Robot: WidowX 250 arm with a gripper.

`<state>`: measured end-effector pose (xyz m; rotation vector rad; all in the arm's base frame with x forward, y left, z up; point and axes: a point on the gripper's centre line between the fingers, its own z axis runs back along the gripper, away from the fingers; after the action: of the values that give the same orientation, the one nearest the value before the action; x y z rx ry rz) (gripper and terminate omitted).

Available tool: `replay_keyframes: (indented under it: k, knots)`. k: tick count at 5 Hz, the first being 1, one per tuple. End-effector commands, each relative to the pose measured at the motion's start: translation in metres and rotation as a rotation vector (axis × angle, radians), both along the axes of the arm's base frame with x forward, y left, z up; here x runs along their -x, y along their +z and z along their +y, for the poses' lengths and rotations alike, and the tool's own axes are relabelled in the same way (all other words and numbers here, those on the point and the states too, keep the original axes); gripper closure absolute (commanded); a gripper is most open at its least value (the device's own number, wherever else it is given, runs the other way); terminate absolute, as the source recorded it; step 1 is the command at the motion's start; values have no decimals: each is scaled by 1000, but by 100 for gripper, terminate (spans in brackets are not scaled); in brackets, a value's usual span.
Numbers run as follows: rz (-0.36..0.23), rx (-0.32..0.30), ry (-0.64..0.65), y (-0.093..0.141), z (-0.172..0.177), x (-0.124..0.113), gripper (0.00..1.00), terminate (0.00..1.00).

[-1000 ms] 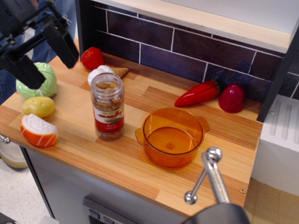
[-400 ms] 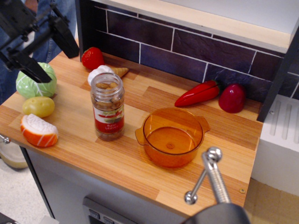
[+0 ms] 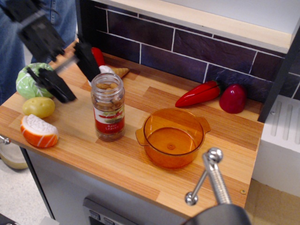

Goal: Pour almonds in pot

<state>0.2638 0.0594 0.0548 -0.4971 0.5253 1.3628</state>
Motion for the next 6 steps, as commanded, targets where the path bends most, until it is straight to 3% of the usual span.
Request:
replay_keyframes:
  k: [1, 3, 4, 5, 6]
  knots:
    - [4, 23, -28, -14, -26, 3, 0, 0]
    - [51, 129, -127, -22, -49, 13, 0, 0]
    - [61, 207, -176, -15, -55, 2, 0, 0]
    - [20, 120, -211, -13, -62, 2, 100, 0]
    - [-34, -44, -189, 2, -57, -2, 100, 0]
